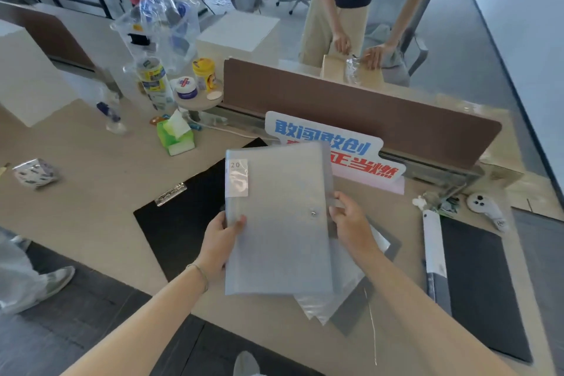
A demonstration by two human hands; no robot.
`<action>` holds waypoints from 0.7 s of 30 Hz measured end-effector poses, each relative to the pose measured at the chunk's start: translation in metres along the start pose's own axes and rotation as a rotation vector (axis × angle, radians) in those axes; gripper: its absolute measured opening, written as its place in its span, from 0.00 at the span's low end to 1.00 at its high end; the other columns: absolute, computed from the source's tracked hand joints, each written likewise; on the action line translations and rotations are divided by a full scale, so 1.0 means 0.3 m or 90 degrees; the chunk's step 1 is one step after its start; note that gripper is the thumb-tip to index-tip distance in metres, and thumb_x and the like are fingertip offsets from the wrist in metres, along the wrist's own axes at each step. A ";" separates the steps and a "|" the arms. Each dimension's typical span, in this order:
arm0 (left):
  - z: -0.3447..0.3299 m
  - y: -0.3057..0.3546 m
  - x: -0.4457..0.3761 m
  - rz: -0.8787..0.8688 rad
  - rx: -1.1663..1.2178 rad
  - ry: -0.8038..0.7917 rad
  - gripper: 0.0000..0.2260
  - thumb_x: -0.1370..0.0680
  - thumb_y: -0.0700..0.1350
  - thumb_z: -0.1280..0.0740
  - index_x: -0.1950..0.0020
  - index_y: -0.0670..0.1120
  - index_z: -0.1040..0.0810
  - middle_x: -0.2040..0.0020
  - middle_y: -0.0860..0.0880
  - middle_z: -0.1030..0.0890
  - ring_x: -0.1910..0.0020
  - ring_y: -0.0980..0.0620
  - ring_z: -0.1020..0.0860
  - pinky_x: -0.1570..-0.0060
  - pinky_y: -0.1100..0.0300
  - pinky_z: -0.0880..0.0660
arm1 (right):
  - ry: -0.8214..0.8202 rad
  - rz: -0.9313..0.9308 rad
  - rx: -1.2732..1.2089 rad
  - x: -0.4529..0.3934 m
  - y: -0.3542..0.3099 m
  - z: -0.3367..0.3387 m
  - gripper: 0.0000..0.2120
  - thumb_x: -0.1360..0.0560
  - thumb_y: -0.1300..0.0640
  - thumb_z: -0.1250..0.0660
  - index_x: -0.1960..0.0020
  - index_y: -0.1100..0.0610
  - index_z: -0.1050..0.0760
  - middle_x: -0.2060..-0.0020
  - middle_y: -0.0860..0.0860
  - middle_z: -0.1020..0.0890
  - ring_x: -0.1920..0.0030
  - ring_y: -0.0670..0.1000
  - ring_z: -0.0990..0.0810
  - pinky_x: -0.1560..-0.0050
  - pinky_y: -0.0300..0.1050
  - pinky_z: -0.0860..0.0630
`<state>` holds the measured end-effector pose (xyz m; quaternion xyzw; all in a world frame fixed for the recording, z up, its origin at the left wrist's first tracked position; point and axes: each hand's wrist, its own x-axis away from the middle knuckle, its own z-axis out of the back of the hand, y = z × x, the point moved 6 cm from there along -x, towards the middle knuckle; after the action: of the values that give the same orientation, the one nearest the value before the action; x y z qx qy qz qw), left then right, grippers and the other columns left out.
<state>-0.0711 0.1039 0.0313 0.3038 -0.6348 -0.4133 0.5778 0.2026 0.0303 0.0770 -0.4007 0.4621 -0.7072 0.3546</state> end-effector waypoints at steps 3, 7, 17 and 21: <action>-0.164 -0.008 0.000 -0.003 -0.042 -0.029 0.12 0.20 0.49 0.31 0.37 0.51 0.24 0.42 0.48 0.16 0.45 0.46 0.16 0.42 0.42 0.19 | 0.006 -0.010 0.026 0.020 0.025 0.136 0.14 0.17 0.59 0.41 0.33 0.48 0.31 0.50 0.44 0.19 0.50 0.44 0.19 0.54 0.36 0.20; -0.414 -0.026 0.025 -0.006 -0.069 -0.072 0.08 0.19 0.49 0.32 0.42 0.50 0.24 0.44 0.49 0.16 0.48 0.48 0.16 0.49 0.49 0.19 | 0.038 -0.020 0.042 0.045 0.098 0.356 0.19 0.21 0.54 0.33 0.31 0.46 0.30 0.43 0.46 0.16 0.44 0.48 0.16 0.46 0.48 0.18; -0.958 -0.055 0.095 -0.016 -0.184 -0.196 0.08 0.18 0.47 0.35 0.42 0.49 0.19 0.45 0.49 0.14 0.46 0.46 0.16 0.40 0.45 0.21 | 0.208 -0.040 0.079 0.152 0.282 0.924 0.16 0.19 0.62 0.38 0.34 0.49 0.28 0.49 0.44 0.16 0.54 0.41 0.16 0.57 0.41 0.20; -1.137 -0.064 0.109 -0.026 -0.246 -0.215 0.07 0.18 0.43 0.35 0.50 0.51 0.18 0.48 0.50 0.14 0.48 0.46 0.17 0.41 0.48 0.22 | 0.228 -0.065 0.104 0.159 0.386 1.092 0.17 0.19 0.58 0.39 0.31 0.49 0.31 0.49 0.48 0.15 0.57 0.46 0.15 0.58 0.46 0.18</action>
<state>0.2582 0.0074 0.0270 0.1274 -0.6251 -0.5833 0.5028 0.4903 -0.1696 0.0621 -0.2613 0.4378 -0.8194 0.2619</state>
